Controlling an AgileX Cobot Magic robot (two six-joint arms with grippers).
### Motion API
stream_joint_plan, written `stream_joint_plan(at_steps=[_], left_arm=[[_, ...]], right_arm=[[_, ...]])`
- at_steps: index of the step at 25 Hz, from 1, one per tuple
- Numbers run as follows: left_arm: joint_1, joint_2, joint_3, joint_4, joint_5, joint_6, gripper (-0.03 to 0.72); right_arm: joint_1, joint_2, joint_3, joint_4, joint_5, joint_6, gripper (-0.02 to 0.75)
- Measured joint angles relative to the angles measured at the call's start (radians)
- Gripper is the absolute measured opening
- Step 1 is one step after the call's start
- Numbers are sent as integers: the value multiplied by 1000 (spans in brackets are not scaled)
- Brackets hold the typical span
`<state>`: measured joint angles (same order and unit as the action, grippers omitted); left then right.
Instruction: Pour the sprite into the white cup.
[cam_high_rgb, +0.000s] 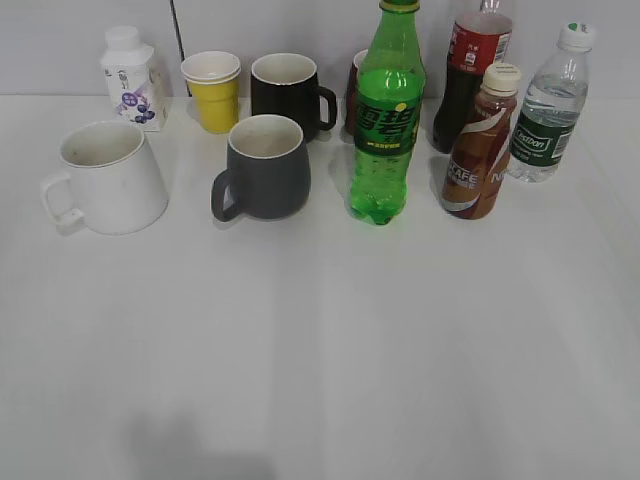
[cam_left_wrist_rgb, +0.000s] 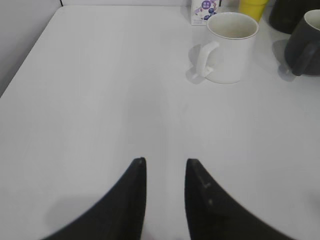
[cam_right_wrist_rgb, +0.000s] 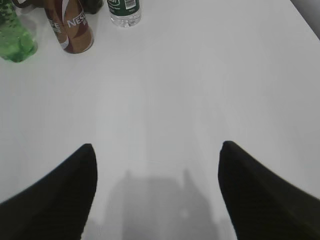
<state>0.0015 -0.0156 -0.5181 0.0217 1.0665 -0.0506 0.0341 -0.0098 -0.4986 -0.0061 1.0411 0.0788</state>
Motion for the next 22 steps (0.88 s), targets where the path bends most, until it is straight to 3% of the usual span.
stream_joint_plan(at_steps=[17,19,22], left_arm=[[0,0,-2,-22,-9,0,214],[0,10,-14,-39,-55,0,214],[0,50,-18,-94,-309,0,214]], right_arm=[[0,0,0,0,0,0,567],[0,0,0,0,0,0,567],[0,0,0,0,0,0,567]])
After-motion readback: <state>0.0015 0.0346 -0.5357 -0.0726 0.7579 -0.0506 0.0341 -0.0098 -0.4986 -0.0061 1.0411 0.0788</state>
